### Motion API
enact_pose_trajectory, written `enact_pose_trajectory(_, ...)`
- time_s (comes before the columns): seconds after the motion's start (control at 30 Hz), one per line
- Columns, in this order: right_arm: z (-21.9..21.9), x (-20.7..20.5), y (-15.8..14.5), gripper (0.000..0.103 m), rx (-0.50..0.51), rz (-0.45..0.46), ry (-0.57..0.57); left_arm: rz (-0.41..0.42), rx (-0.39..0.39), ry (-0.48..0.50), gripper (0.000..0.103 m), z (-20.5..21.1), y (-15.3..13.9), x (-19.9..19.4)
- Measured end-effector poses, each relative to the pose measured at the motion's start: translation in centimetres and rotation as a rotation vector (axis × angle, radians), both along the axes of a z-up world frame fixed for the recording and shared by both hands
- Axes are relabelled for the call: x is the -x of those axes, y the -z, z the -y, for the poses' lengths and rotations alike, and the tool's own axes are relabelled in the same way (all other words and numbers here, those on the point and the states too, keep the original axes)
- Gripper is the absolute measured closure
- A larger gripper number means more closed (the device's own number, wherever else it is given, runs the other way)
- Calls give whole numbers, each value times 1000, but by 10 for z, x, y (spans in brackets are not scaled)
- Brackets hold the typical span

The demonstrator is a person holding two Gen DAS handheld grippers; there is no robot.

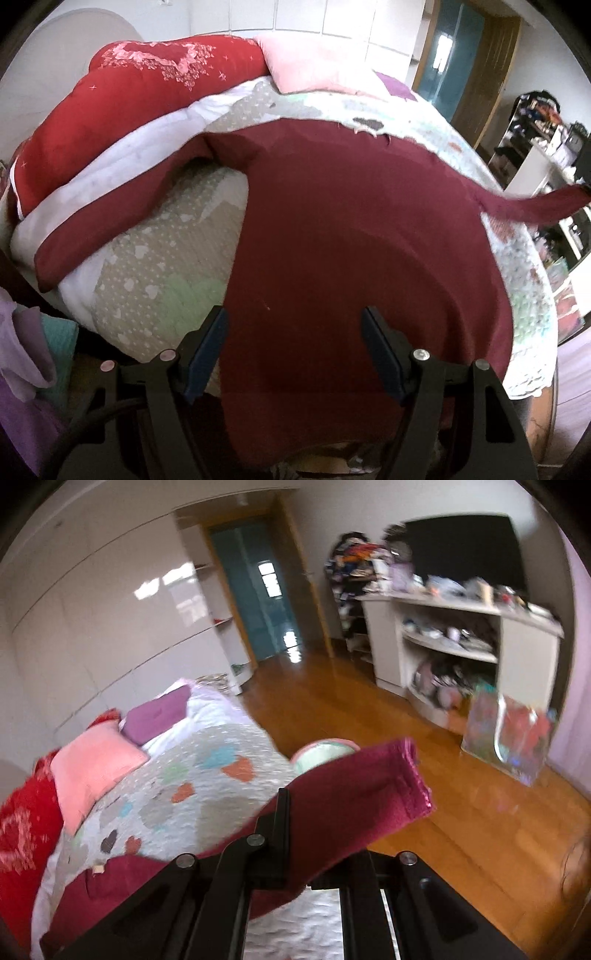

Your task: Fold small clothes

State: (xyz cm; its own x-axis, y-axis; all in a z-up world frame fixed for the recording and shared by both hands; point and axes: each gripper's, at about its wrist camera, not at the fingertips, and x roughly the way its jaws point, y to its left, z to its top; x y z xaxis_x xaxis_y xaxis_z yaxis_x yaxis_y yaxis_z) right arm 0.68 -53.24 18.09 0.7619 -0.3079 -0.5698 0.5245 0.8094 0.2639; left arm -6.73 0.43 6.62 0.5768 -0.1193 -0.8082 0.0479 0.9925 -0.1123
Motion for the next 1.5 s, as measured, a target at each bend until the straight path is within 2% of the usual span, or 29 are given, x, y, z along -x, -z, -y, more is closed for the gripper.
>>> enact_pose_trajectory(0.1,-51,-28,-2,97,-36,-8,-137,14,44,-7,30,-15,-6,0)
enact_pose_trajectory(0.27,-191,-90,12,97,-6,-67,-439,27,107,-50,30,-49,-8,-3)
enact_pose_trajectory(0.33,-258,-115,29,97,-9,-103,-574,31,117,-77,29,-65,-6,-3)
enact_pose_trajectory(0.43,-338,-145,60,97,0,-158,-711,22,123,-119,29,-88,2,-5)
enact_pose_trajectory(0.57,-412,-179,108,97,-1,-230,-814,2,132,-166,29,-115,12,-6)
enact_pose_trajectory(0.67,-449,-193,137,97,14,-281,-862,-10,141,-191,29,-128,20,-7)
enact_pose_trajectory(0.77,-468,-198,160,90,7,-342,-895,-26,159,-200,29,-135,25,-7)
enact_pose_trajectory(0.83,-468,-195,161,64,-38,-349,-939,-30,169,-203,29,-137,26,-6)
enact_pose_trajectory(0.97,-451,-173,139,60,-88,-284,-1000,-37,189,-201,29,-135,27,-7)
enact_pose_trajectory(1.1,-412,-155,121,60,-3,-245,-952,-30,179,-178,29,-126,23,-5)
enact_pose_trajectory(1.17,-380,-154,127,60,43,-273,-867,-29,177,-154,29,-118,20,-5)
enact_pose_trajectory(1.3,-295,-159,150,60,67,-345,-573,-4,142,-107,29,-100,9,-6)
enact_pose_trajectory(1.37,-248,-157,160,60,47,-352,-429,-1,120,-92,29,-92,6,-8)
enact_pose_trajectory(1.43,-208,-153,169,64,-32,-352,-340,-16,123,-91,29,-87,8,-11)
enact_pose_trajectory(1.47,-195,-152,172,63,-38,-370,-294,-28,129,-93,29,-85,9,-12)
enact_pose_trajectory(1.5,-184,-150,174,54,-51,-374,-261,-36,131,-96,29,-84,11,-13)
